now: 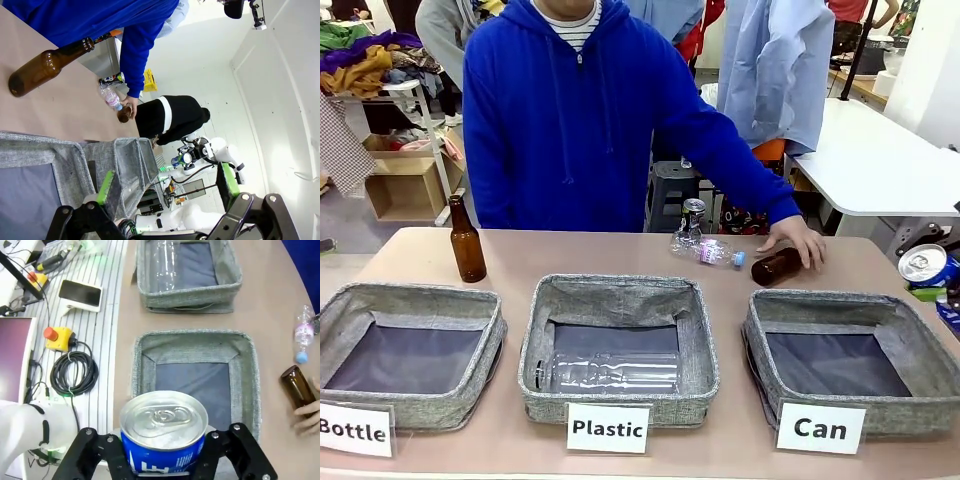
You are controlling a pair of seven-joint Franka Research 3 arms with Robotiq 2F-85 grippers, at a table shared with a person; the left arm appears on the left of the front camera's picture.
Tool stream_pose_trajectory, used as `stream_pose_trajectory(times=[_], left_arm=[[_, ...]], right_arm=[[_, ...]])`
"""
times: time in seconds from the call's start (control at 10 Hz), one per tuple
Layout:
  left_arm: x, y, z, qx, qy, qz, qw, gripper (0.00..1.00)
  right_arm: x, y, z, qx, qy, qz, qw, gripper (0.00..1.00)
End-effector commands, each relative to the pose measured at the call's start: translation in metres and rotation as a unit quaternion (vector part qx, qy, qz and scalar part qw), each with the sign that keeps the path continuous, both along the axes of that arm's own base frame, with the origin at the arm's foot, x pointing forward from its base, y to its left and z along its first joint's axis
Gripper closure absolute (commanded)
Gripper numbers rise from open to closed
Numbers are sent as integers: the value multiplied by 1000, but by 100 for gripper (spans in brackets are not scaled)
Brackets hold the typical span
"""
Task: Sort the can waste into the basket.
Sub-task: Pick up the can waste from the table and place it in the right Fabric basket.
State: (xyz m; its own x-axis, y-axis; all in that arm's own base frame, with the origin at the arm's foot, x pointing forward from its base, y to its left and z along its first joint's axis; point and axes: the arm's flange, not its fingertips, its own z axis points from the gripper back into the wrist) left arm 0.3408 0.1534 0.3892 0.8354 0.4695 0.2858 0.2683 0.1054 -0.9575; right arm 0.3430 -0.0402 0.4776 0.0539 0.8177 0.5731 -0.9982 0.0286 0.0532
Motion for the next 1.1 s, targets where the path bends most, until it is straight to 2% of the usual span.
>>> stream_pose_trajectory(times=[0.0, 0.1, 0.2, 0.3, 0.4, 0.5, 0.8, 0.9, 1.0], left_arm=[[-2, -1, 3, -4, 4, -4, 1000, 0], [-2, -1, 3, -4, 4, -4, 1000, 0], [-2, -1, 3, -4, 4, -4, 1000, 0], [-2, -1, 3, -4, 4, -4, 1000, 0], [-2, -1, 3, -4, 4, -4, 1000, 0], [-2, -1, 3, -4, 4, -4, 1000, 0], [-2, -1, 3, -4, 4, -4, 1000, 0], [-2, -1, 3, -4, 4, -4, 1000, 0], [-2, -1, 3, -4, 4, -4, 1000, 0]], right_arm=[[-4, 1, -3, 3, -24, -2, 1000, 20], [-2, 1, -4, 6, -28, -7, 1000, 0], [2, 0, -3, 12, -33, -12, 999, 0], [6, -3, -3, 13, -23, -15, 1000, 0], [13, -10, -2, 28, -17, -25, 999, 7], [17, -14, -1, 35, -18, -33, 999, 0], [31, -27, 3, 68, -3, -48, 997, 0], [35, -30, 5, 91, 16, -63, 994, 0], [42, -31, 9, 170, 69, -137, 974, 0]])
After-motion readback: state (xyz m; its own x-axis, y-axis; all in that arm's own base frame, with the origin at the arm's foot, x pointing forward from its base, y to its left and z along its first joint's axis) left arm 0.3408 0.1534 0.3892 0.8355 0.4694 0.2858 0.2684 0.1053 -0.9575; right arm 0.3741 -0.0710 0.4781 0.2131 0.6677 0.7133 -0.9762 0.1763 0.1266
